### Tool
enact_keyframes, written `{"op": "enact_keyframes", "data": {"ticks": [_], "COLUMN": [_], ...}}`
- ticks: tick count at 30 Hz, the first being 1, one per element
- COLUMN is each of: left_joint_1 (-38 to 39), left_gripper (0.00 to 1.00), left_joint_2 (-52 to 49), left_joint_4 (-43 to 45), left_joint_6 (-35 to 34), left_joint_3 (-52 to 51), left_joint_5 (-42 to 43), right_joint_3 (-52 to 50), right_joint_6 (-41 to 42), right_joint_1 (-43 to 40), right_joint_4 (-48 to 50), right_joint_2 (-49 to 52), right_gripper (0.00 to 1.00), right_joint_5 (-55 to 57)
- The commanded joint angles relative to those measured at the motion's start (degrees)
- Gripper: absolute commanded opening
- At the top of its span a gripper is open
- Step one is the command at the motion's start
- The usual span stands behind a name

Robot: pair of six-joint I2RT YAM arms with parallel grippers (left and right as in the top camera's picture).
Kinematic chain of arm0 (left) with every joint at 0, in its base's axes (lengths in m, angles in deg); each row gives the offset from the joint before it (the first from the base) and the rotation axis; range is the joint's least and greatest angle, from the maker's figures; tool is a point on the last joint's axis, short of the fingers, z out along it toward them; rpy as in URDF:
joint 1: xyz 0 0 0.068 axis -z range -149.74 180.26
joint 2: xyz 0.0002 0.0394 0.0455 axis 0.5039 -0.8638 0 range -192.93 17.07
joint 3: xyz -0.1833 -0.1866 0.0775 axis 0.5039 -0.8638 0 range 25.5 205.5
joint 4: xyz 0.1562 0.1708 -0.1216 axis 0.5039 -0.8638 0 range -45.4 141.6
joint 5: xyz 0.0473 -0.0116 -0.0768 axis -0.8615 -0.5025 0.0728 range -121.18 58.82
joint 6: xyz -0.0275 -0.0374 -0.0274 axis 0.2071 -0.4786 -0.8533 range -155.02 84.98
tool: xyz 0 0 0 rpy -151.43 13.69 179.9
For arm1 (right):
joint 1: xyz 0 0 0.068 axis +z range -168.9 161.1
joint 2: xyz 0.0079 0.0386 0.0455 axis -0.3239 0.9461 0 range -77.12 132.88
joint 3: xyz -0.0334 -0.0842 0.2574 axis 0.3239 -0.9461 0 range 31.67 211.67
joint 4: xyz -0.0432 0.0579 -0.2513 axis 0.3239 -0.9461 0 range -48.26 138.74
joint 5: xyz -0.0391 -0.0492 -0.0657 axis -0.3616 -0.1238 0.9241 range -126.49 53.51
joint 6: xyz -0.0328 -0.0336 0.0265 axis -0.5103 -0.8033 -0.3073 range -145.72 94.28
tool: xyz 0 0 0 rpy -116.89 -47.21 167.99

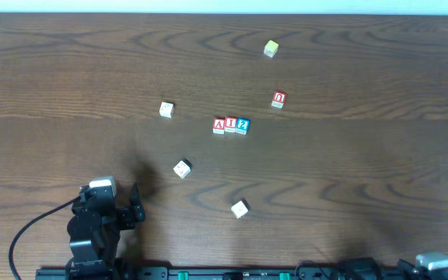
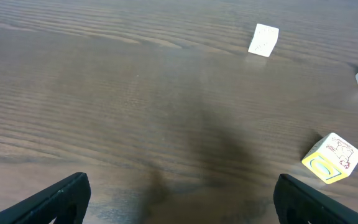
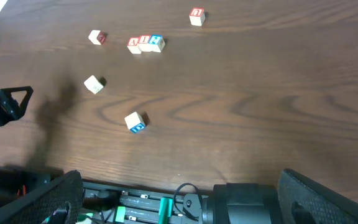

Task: Spell out Ai2

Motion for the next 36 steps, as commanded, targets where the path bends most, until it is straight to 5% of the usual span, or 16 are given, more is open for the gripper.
{"op": "enact_keyframes", "data": {"ticks": [1, 22, 27, 36], "left_joint_1": [0.17, 0.17, 0.17, 0.17], "left_gripper": [0.95, 0.95, 0.95, 0.95], "left_joint_2": [0.52, 0.52, 0.52, 0.52], "left_joint_4": [-0.09, -0.09, -0.09, -0.09], "left_joint_6": [0.39, 0.39, 0.39, 0.39], "left_joint_3": [-0.31, -0.31, -0.31, -0.31], "left_joint_5": [0.04, 0.04, 0.04, 0.04], "right_joint_3": [0.0, 0.0, -3.65, -31.01], "right_joint_6": [0.68, -3.23, -5.27, -12.28], "right_joint_1": [0.37, 0.37, 0.37, -0.79], "right_joint_4": [-0.15, 1.03, 17.29, 42.86], "right_joint_2": [-0.11, -0.11, -0.11, -7.98], "right_gripper": [0.99, 0.99, 0.99, 0.99], "right_joint_5": [0.55, 5.27, 7.65, 7.63]}}
